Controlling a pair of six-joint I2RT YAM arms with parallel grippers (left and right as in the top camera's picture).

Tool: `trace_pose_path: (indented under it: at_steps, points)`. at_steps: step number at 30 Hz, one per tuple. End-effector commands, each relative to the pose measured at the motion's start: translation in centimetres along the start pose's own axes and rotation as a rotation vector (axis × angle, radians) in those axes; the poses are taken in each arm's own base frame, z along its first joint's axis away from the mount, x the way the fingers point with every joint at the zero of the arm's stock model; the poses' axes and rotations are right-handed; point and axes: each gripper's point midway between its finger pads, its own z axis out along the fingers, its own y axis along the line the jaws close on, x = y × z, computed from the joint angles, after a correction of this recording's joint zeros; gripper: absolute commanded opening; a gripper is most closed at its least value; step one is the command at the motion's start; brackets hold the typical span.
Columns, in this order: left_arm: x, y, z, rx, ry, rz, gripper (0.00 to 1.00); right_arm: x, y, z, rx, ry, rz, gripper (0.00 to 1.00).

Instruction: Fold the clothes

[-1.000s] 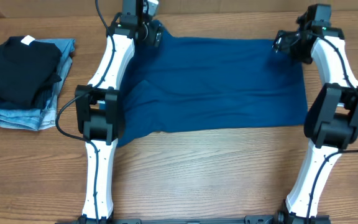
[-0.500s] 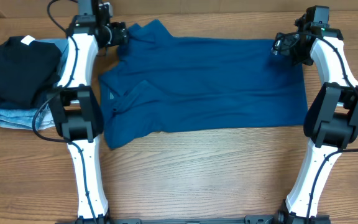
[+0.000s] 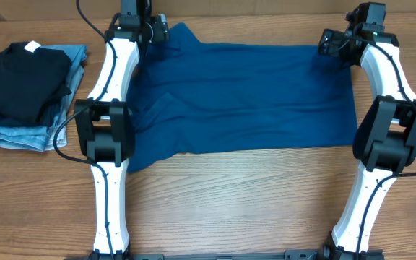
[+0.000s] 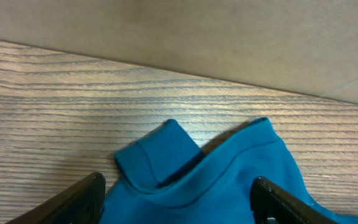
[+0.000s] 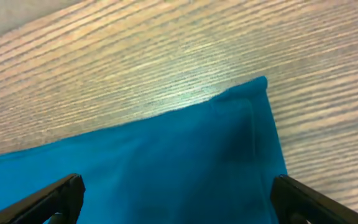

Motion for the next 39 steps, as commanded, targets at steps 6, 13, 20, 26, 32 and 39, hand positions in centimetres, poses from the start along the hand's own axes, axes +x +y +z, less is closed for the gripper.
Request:
trace_pose_path:
  at_steps: [6, 13, 20, 26, 32, 39]
  points:
    - [-2.3, -1.3, -1.5, 0.040, -0.059, 0.097, 0.87, -1.5, -0.8, 3.2, 0.012, -0.093, -0.010, 1.00]
    - [-2.7, -1.5, -1.6, 0.043, -0.077, 0.161, 0.90, -1.4, -1.7, 5.9, 0.040, -0.132, -0.010, 0.96]
    - [-2.7, -3.3, -1.1, 0.102, -0.110, 0.346, 0.79, -0.9, -1.7, 6.0, 0.041, -0.112, -0.001, 0.86]
    - [0.2, -4.7, 1.7, 0.114, -0.091, 0.600, 0.82, -0.5, -1.8, 6.0, 0.044, -0.095, 0.000, 0.85]
    - [1.4, -5.3, 2.7, 0.156, -0.082, 0.686, 0.80, -0.3, -1.8, 6.1, 0.045, -0.088, 0.000, 0.84]
    - [4.1, -4.4, 4.7, 0.179, -0.023, 0.704, 1.00, 0.1, -1.9, 6.1, 0.047, -0.072, 0.001, 0.84]
